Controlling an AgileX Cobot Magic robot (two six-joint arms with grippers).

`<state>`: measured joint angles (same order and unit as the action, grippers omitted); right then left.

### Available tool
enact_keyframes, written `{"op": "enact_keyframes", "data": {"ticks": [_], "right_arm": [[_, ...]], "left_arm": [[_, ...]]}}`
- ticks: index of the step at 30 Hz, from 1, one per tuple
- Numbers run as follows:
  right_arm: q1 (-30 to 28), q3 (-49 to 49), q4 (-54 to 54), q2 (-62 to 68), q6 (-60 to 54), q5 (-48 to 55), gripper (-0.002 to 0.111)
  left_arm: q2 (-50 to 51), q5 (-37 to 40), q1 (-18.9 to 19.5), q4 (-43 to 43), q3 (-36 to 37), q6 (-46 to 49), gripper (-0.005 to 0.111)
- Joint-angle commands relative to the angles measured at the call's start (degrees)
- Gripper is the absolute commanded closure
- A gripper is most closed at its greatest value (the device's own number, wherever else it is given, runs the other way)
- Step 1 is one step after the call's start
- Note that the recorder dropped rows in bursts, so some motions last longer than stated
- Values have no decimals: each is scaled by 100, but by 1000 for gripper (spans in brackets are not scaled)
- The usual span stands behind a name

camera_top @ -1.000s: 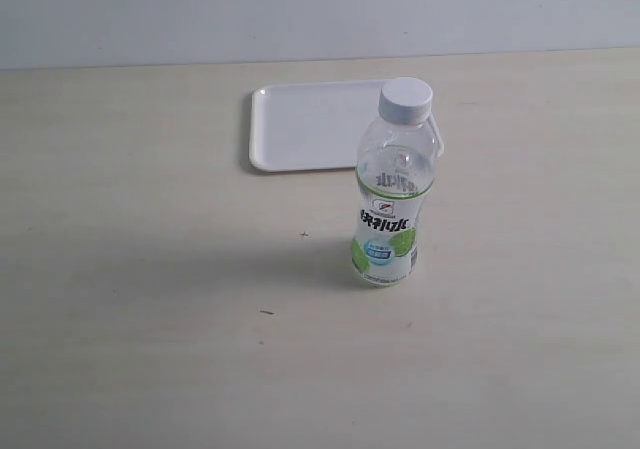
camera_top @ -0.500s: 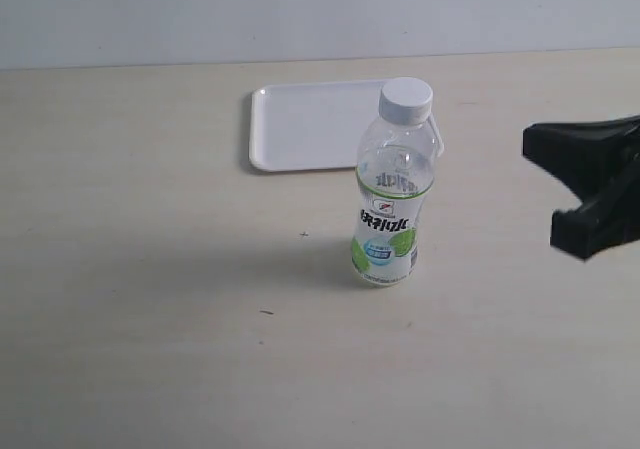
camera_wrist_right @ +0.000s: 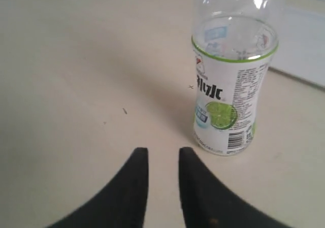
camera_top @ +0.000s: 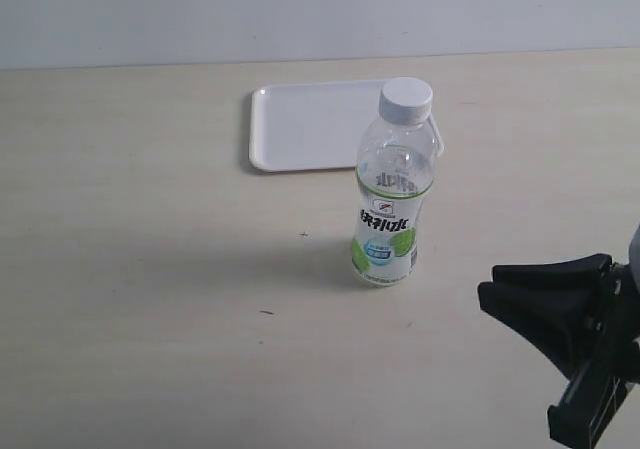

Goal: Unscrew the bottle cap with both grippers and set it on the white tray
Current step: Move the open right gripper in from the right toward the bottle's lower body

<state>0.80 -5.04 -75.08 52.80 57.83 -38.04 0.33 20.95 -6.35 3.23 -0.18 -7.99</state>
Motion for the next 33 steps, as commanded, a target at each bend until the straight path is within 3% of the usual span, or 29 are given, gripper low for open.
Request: {"op": "enact_keyframes", "data": {"ticks": [1, 4, 6, 17, 26, 33], "right_arm": [[24, 138, 361, 17, -195, -149, 52], [24, 151, 852, 17, -504, -149, 30], [24, 161, 1216, 30, -838, -149, 27], [24, 161, 2146, 1255, -2186, -678, 27], [24, 161, 3112, 3501, -4389, -2344, 27], [24, 50, 3268, 4453, -5089, -2989, 27]], "left_arm": [[-33, -63, -45, -43, 18, 37, 107], [-33, -63, -45, -43, 18, 37, 107], [-33, -63, -45, -43, 18, 37, 107], [-33, -63, -45, -43, 18, 37, 107], [-33, -63, -45, -43, 18, 37, 107], [-33, -63, -45, -43, 18, 37, 107]]}}
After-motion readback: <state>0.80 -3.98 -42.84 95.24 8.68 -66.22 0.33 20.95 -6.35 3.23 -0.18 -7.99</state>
